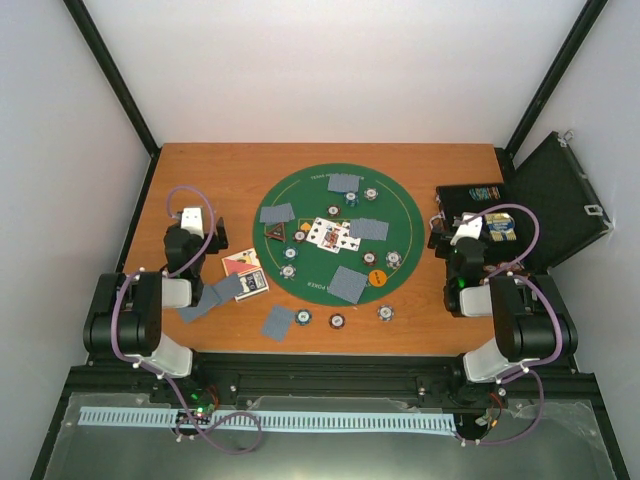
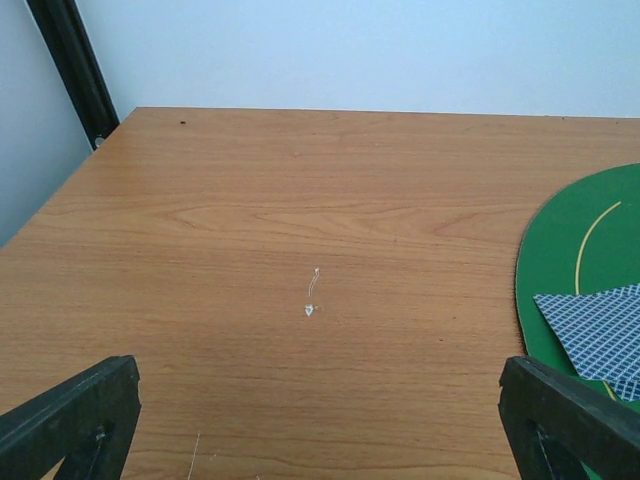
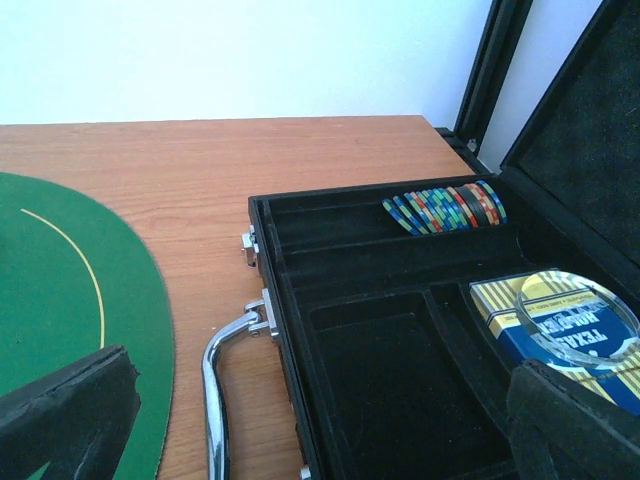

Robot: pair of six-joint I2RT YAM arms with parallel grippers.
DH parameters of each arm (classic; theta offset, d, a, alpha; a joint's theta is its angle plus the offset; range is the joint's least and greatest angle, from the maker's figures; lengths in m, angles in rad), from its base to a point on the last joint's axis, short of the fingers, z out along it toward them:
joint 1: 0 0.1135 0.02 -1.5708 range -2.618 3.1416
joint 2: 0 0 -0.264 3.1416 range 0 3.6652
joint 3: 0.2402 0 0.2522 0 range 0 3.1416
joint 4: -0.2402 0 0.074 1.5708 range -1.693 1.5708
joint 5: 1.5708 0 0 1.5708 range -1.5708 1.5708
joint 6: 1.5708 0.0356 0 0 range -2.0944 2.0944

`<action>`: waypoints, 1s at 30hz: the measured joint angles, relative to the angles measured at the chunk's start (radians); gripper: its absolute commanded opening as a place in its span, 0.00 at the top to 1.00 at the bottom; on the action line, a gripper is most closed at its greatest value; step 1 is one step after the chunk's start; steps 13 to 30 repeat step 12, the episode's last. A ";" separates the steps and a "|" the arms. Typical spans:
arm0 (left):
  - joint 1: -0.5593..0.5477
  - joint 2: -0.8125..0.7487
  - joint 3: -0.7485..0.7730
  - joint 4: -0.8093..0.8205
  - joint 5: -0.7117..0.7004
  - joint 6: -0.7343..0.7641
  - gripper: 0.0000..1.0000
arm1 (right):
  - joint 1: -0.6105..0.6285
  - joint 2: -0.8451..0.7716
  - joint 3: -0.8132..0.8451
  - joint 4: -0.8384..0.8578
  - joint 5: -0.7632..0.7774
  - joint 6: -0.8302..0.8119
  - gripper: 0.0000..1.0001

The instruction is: Distribute texas hold em gaming equipment

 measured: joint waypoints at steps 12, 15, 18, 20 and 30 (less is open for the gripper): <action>0.000 0.000 0.000 -0.001 -0.004 0.000 0.00 | 0.000 0.000 -0.001 0.002 -0.013 -0.001 0.00; 0.000 0.000 0.000 -0.001 -0.004 0.000 0.00 | 0.000 0.000 -0.001 0.002 -0.013 -0.001 0.00; 0.000 0.000 0.000 -0.001 -0.004 0.000 0.00 | 0.000 0.000 -0.001 0.002 -0.013 -0.001 0.00; 0.000 0.000 0.000 -0.001 -0.004 0.000 0.00 | 0.000 0.000 -0.001 0.002 -0.013 -0.001 0.00; 0.000 0.000 0.000 -0.001 -0.004 0.000 0.00 | 0.000 0.000 -0.001 0.002 -0.013 -0.001 0.00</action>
